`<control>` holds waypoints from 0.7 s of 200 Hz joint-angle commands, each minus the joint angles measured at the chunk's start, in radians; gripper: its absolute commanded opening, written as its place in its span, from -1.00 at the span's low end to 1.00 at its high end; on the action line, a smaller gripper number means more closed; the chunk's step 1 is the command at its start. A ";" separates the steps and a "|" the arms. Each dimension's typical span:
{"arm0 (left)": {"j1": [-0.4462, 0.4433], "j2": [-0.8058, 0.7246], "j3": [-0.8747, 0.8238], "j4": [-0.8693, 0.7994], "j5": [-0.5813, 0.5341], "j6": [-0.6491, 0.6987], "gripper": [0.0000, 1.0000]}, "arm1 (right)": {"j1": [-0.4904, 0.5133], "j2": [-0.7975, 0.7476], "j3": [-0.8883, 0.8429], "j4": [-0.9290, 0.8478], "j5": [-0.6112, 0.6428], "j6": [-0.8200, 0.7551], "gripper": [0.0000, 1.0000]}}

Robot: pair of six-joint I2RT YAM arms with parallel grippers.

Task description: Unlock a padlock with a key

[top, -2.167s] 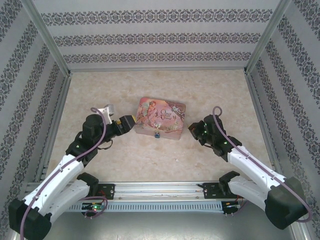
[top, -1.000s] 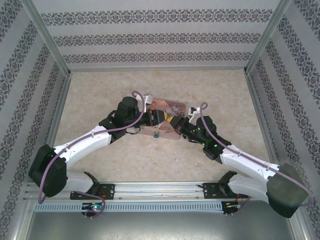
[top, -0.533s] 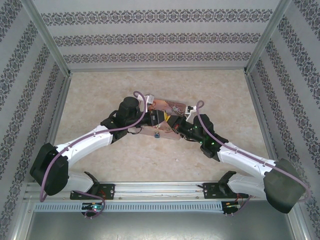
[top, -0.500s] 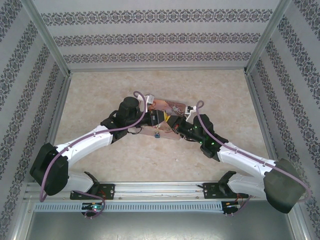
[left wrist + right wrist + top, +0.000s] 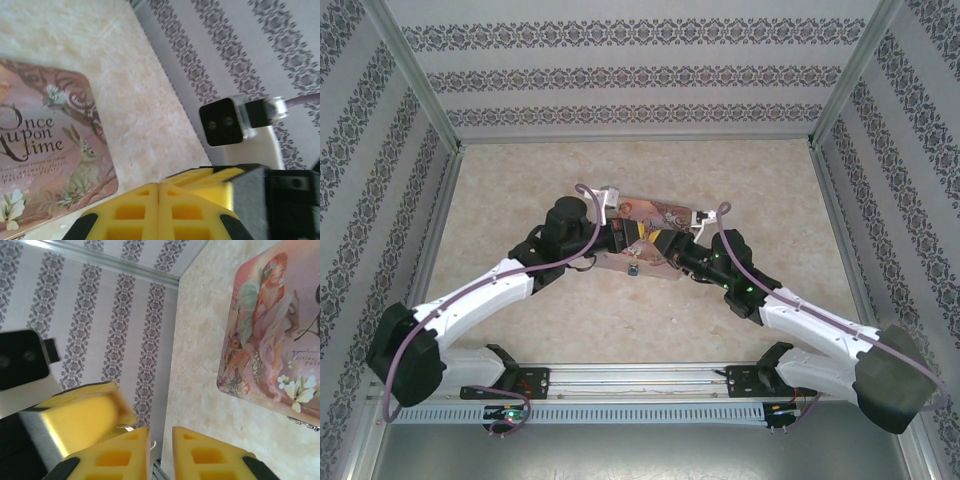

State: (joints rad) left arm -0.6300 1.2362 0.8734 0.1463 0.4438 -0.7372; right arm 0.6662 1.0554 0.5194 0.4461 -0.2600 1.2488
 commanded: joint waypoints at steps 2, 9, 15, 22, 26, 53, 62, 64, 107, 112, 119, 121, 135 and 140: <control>0.025 -0.074 -0.004 0.012 0.031 0.042 -1.00 | -0.042 -0.055 -0.035 -0.026 -0.029 -0.076 -0.56; 0.036 -0.090 -0.009 0.013 0.060 0.044 -1.00 | -0.057 -0.073 -0.047 -0.021 -0.033 -0.090 -0.54; 0.044 -0.102 -0.010 0.017 0.085 0.046 -1.00 | -0.068 -0.091 -0.057 -0.014 -0.043 -0.109 -0.53; 0.053 -0.118 -0.013 0.017 0.113 0.047 -1.00 | -0.079 -0.110 -0.067 -0.002 -0.057 -0.134 -0.51; 0.058 -0.127 -0.014 0.016 0.129 0.048 -1.00 | -0.085 -0.121 -0.070 0.006 -0.067 -0.149 -0.50; 0.079 -0.180 -0.019 0.006 0.217 0.065 -1.00 | -0.108 -0.177 -0.059 0.045 -0.174 -0.227 -0.38; 0.082 -0.190 -0.017 0.002 0.244 0.071 -1.00 | -0.110 -0.188 -0.047 0.063 -0.217 -0.250 -0.31; 0.083 -0.193 -0.016 0.001 0.251 0.071 -1.00 | -0.109 -0.191 -0.044 0.066 -0.224 -0.254 -0.30; 0.087 -0.200 -0.002 0.030 0.348 0.069 -1.00 | -0.079 -0.179 0.020 0.115 -0.372 -0.319 -0.09; 0.086 -0.200 -0.002 0.036 0.351 0.066 -1.00 | -0.073 -0.173 0.027 0.119 -0.379 -0.323 -0.06; 0.087 -0.198 0.000 0.041 0.356 0.063 -1.00 | -0.062 -0.166 0.035 0.126 -0.383 -0.329 -0.03; 0.087 -0.197 0.001 0.042 0.357 0.063 -1.00 | -0.059 -0.164 0.036 0.129 -0.383 -0.330 -0.02; 0.087 -0.194 0.003 0.042 0.361 0.061 -1.00 | -0.035 -0.147 0.052 0.143 -0.388 -0.343 0.01; 0.087 -0.193 0.004 0.042 0.363 0.061 -1.00 | -0.027 -0.140 0.058 0.146 -0.392 -0.347 0.01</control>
State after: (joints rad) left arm -0.5541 1.0473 0.8677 0.1452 0.7536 -0.6876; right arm 0.6048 0.8940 0.5304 0.5251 -0.5865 0.9585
